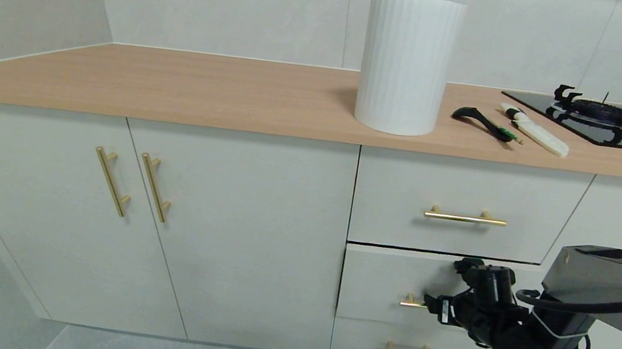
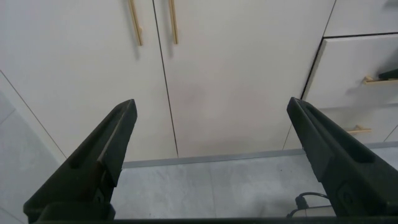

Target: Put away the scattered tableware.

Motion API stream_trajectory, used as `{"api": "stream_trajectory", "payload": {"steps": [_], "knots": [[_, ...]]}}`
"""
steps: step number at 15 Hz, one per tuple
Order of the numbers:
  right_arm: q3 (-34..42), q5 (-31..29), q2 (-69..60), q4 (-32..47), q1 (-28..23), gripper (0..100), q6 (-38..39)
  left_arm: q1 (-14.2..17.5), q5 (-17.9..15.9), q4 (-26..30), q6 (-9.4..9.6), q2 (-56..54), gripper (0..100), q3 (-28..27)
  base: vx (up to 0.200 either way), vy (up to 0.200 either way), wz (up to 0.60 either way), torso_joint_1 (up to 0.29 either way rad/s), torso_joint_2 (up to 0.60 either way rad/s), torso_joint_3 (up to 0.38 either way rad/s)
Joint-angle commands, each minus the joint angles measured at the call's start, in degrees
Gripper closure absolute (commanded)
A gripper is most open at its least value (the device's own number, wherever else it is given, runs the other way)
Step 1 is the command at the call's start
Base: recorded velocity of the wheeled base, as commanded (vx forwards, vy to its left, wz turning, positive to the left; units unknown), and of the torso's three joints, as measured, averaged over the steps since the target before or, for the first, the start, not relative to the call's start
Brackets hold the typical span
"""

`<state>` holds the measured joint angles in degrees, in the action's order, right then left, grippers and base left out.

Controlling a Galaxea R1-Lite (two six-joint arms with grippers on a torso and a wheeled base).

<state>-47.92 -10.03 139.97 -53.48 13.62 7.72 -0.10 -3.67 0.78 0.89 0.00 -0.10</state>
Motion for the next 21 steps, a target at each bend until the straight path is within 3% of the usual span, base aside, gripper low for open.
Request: {"api": "stream_trajectory", "payload": {"steps": [1, 11, 16, 21], "knots": [[0.81, 0.01, -1.11, -0.05, 0.01, 0, -0.07, 0.01, -0.02, 0.01, -0.01, 0.0, 0, 0.01, 0.0, 0.0, 0.0, 0.0, 0.0, 0.0], [3.98, 0.63, -17.72, 16.65, 0.62, 0, -1.65, 0.01, -0.02, 0.01, -0.01, 0.0, 0, 0.01, 0.0, 0.0, 0.0, 0.0, 0.0, 0.0], [5.29, 0.63, -30.11, 20.26, 3.08, 0, -1.48, 0.01, -0.02, 0.01, -0.01, 0.0, 0, 0.01, 0.0, 0.0, 0.0, 0.0, 0.0, 0.0], [2.48, 0.54, -29.85, 19.99, 3.52, 0, -1.39, 0.01, -0.02, 0.01, -0.01, 0.0, 0, 0.01, 0.0, 0.0, 0.0, 0.0, 0.0, 0.0]]}}
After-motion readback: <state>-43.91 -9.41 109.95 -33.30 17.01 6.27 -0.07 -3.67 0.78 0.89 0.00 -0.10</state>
